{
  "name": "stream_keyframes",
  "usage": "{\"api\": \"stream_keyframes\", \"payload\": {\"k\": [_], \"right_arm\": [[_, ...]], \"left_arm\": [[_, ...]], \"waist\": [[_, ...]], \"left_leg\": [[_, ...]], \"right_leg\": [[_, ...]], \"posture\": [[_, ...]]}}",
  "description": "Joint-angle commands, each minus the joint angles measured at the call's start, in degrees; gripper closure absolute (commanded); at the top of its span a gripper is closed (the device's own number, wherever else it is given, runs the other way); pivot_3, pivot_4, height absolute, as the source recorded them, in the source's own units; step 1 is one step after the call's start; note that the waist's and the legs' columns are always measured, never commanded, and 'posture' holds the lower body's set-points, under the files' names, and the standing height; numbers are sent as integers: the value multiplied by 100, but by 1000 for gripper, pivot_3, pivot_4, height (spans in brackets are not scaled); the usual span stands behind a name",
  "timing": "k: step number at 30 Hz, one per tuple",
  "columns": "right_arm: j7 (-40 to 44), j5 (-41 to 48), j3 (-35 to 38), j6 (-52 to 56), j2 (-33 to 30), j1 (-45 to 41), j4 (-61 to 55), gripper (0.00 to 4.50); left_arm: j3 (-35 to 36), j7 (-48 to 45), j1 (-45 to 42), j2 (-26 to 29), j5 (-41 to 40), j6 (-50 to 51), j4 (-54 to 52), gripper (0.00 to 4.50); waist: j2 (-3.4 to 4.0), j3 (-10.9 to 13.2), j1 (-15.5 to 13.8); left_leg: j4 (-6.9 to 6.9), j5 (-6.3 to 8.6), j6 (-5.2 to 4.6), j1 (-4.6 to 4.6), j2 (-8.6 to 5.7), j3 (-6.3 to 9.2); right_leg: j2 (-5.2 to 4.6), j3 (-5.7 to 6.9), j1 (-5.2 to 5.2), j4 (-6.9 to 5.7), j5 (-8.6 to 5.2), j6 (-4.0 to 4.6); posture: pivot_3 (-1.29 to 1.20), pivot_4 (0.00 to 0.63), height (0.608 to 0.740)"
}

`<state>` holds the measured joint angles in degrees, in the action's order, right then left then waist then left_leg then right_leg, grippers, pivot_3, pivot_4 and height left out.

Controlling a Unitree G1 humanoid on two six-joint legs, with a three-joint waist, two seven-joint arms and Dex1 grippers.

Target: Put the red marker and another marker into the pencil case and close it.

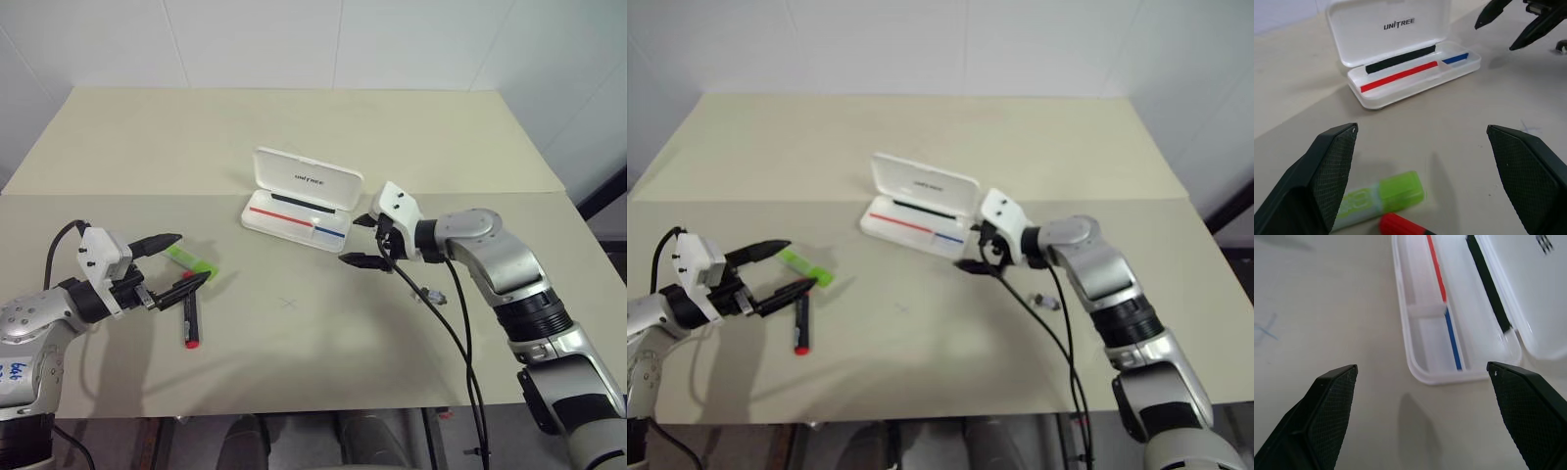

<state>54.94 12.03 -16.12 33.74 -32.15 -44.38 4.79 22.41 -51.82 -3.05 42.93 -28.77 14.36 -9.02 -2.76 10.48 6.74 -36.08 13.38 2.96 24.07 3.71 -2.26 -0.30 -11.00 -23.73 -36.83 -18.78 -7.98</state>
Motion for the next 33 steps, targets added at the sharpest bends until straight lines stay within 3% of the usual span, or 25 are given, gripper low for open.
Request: {"api": "stream_keyframes", "payload": {"k": [1, 15, 26, 33], "right_arm": [[220, -41, -50, -193, 126, -225, 75, 0], [192, -671, -268, -1011, 1048, -824, 1807, 0], [728, -658, -288, -1021, 1132, -680, 1682, 0], [383, -1003, -354, -1195, 1329, -708, 2239, 0]], "left_arm": [[243, 154, 176, -39, -83, -46, -344, 17], [314, 317, 200, -41, -101, -57, -429, 17], [383, 392, 327, -42, -151, -16, -550, 17], [388, 435, 308, -40, -155, 2, -571, 17]], "waist": [[0, 0, 11], [0, 0, 144], [1, 0, 147], [1, 0, 161]], "left_leg": [[0, 0, 0, -1, 0, 0], [1, -1, 2, 0, -1, 3], [-1, -1, 2, 0, -1, 10], [0, -1, 2, 0, -1, 13]], "right_leg": [[0, 0, 0, -2, 0, 1], [-2, 6, 0, -5, -1, 1], [-2, 14, 2, -8, -1, 2], [-2, 18, 2, -8, -2, 4]], "posture": [[0, 150, 740], [0, 150, 740], [0, 150, 740], [0, 150, 740]]}}
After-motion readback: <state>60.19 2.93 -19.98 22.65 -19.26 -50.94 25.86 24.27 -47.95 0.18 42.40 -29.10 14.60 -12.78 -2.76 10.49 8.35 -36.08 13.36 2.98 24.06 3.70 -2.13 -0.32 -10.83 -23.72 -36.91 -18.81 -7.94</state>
